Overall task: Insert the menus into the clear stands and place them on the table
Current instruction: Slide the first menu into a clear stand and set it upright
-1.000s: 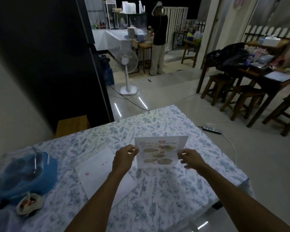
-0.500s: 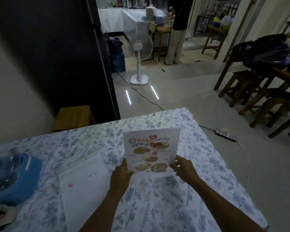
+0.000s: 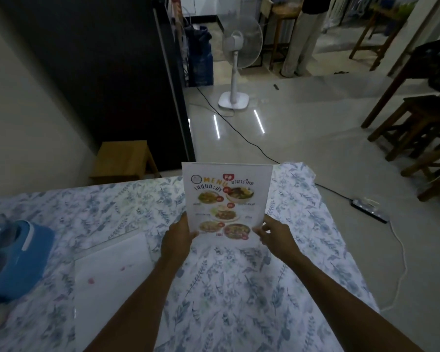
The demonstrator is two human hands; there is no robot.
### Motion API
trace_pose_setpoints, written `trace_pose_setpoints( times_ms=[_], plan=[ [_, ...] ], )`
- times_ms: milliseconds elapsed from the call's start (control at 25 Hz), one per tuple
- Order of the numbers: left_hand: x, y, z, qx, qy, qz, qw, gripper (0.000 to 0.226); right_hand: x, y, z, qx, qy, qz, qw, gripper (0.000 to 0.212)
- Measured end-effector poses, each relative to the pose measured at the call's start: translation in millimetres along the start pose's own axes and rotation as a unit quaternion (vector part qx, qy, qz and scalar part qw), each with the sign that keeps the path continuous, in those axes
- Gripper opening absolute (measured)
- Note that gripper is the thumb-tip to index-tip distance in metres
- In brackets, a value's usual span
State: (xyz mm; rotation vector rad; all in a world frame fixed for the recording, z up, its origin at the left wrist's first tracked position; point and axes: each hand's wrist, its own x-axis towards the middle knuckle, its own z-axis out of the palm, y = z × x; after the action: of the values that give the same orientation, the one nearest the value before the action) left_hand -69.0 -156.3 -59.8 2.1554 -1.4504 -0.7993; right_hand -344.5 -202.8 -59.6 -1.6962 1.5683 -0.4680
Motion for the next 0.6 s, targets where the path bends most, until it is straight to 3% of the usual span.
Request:
trace_pose_setpoints(
  times_ms=[120, 280, 600],
  plan=[
    [-9.2, -1.9, 2.2, 0.054, -0.017, -0.014, 0.998, 0.046, -5.8, 0.0, 3.6, -0.006, 0.009, 0.01, 1.0, 0.028],
    [-31.5, -7.5, 8.0, 0.077, -0.083, -0.042, 0.993, 0.067, -24.1, -12.5, 10.1, -0.114, 0.078, 0.057, 0.989, 0.047],
    [-98.3, -48.6, -56.9, 0.111, -0.08, 0.017, 0.99, 0.082, -98.8, -92.6, 69.4, -0.152, 0.092, 0.042, 0.983, 0.056]
  ],
)
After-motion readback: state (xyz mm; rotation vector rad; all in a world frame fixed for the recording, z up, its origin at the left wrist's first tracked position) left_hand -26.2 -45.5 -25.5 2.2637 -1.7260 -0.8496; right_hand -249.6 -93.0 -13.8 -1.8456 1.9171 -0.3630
